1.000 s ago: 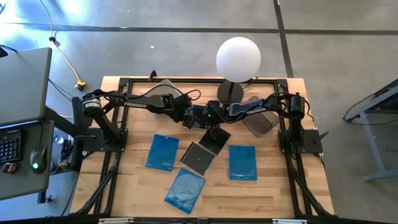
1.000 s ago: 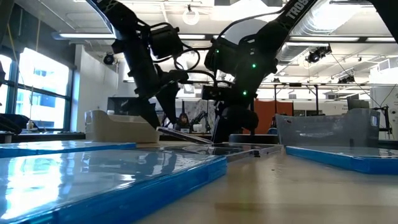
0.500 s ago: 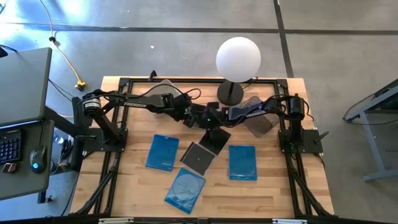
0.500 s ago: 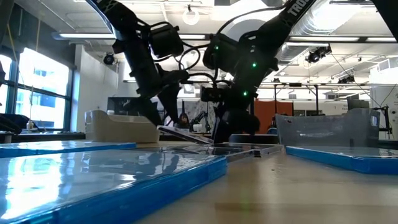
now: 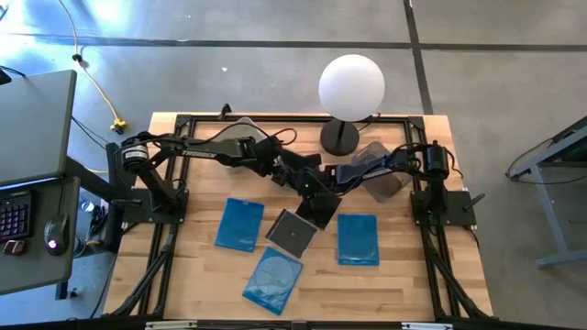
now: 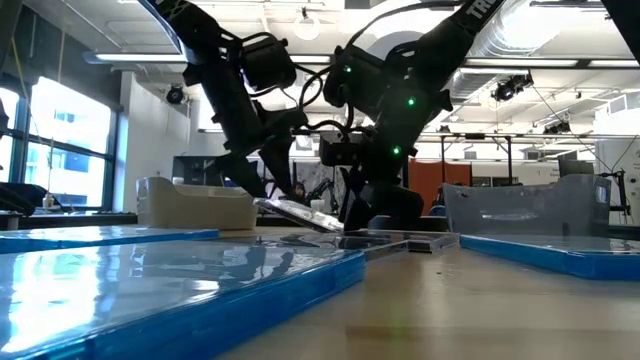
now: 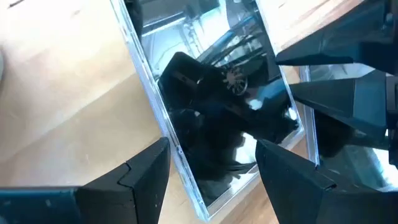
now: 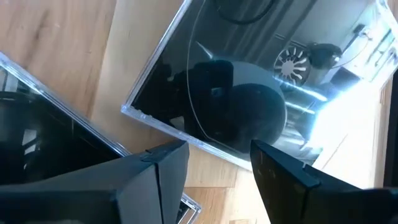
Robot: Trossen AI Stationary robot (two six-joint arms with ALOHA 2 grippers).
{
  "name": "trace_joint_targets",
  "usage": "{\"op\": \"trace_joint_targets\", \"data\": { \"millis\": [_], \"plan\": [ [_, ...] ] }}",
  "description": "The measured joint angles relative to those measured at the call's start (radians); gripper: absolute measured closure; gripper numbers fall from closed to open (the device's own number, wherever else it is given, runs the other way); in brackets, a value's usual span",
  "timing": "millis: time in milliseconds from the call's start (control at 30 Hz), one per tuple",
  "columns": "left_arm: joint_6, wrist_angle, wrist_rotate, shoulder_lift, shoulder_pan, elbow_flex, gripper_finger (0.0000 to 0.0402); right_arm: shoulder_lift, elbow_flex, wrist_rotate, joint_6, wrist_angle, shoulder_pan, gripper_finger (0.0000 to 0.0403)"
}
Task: Pick & place jewel cases by type
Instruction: Put the top black CD case into the white bin
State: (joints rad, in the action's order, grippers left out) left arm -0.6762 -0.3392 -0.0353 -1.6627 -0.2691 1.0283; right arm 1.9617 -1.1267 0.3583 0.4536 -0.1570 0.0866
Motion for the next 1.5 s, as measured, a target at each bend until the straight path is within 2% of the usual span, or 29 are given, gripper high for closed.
{"op": "trace_joint_targets", "data": {
  "millis": [467,867,1100,1500],
  "plan": [
    [-0.008,0.085,-0.009,0.0,0.0,0.001,0.0172,0.0,-0.003,0.014,-0.042,0.003,-0.041,0.0234],
    [-0.01,0.078,-0.037,0.0,-0.001,0.001,0.0172,-0.002,-0.006,0.033,-0.342,-0.04,-0.04,0.0234],
    [-0.009,0.073,-0.061,0.0,0.0,0.001,0.0172,-0.005,-0.007,0.1,-0.519,-0.118,-0.039,0.0234],
    [-0.01,0.066,-0.108,-0.001,0.001,0.024,0.0172,-0.006,-0.007,0.102,-0.672,-0.175,-0.032,0.0234]
  ]
}}
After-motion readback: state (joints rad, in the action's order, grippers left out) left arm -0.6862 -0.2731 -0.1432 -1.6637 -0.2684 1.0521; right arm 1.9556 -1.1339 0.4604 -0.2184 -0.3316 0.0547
